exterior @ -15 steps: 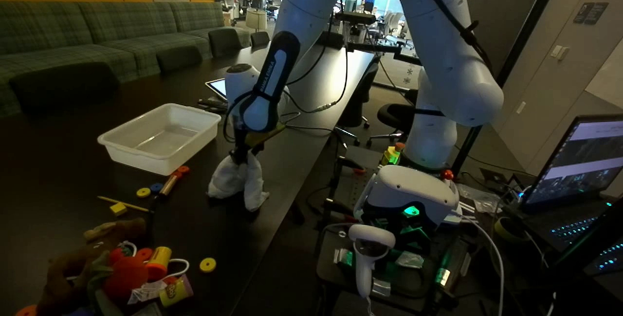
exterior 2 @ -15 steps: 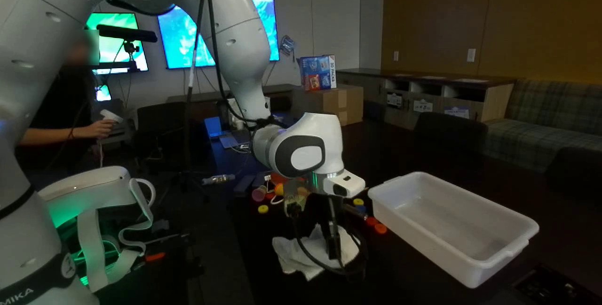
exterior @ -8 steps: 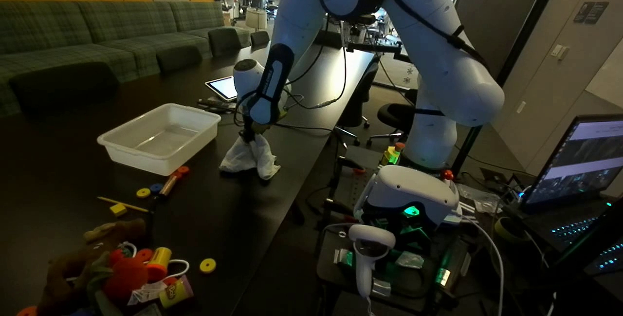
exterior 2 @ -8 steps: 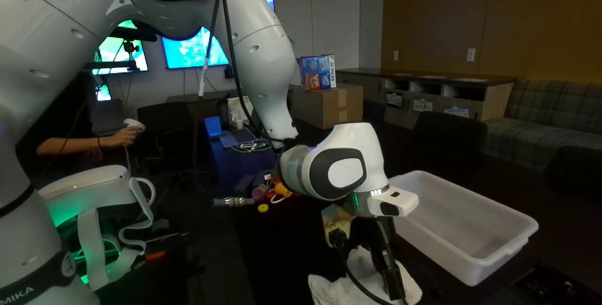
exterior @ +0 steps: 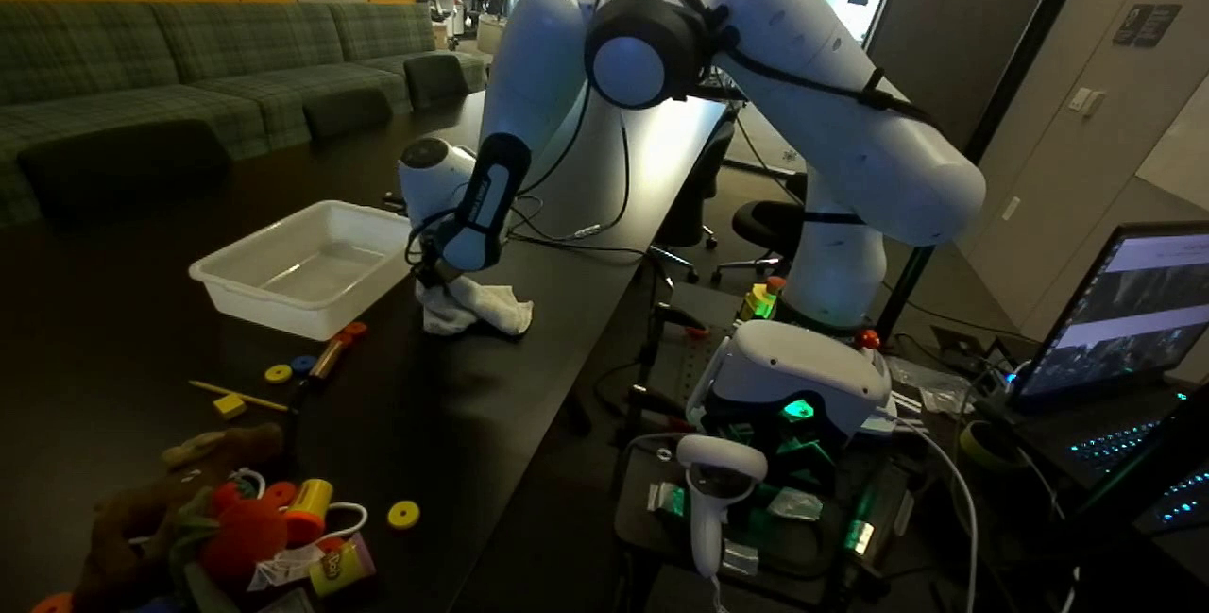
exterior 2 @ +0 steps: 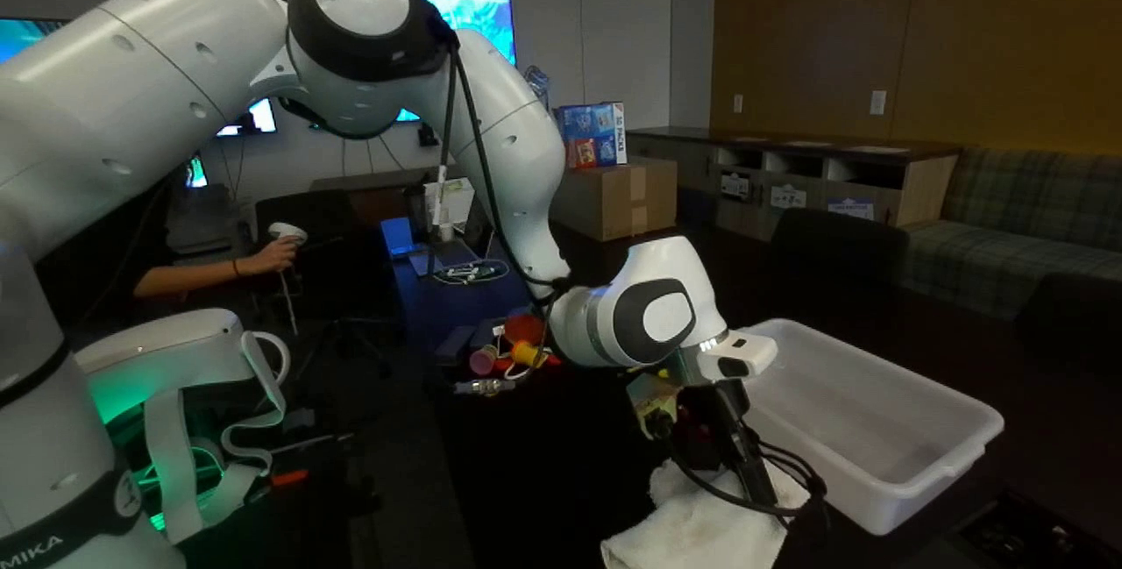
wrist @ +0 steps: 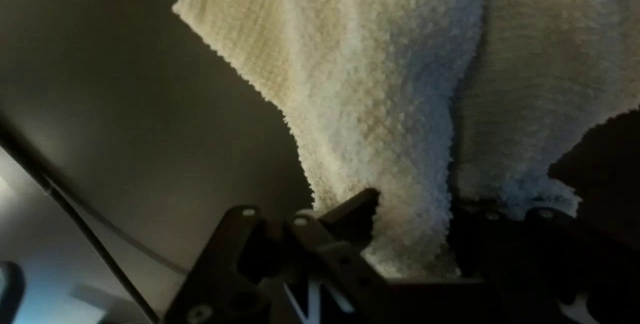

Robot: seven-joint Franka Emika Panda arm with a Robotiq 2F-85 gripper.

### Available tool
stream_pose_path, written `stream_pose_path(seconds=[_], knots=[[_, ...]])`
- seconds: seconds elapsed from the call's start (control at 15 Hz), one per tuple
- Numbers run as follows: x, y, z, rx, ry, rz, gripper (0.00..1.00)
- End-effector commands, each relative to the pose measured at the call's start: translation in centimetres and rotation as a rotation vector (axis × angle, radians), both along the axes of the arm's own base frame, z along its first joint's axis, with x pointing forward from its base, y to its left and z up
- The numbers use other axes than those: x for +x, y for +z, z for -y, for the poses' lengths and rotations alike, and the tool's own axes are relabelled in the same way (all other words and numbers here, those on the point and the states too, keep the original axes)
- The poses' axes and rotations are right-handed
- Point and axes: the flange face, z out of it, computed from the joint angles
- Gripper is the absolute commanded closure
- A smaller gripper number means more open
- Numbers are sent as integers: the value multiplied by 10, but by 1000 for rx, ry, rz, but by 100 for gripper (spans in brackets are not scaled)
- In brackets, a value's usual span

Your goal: Use the cloth to push the objects on the table to the left

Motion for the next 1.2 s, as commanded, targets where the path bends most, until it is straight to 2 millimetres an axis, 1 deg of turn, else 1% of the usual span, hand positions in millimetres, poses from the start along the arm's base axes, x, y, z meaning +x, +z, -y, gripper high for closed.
stream_pose_path(seconds=[0.0, 0.2, 0.4, 0.6, 0.73, 1.13], knots=[[29, -13, -34, -2, 7, 53, 93], [40, -22, -62, 25, 16, 66, 93], [48, -31, -91, 48, 34, 77, 93], [55, -34, -116, 64, 45, 94, 93], [61, -36, -127, 66, 44, 103, 93], [72, -32, -144, 74, 44, 121, 93]])
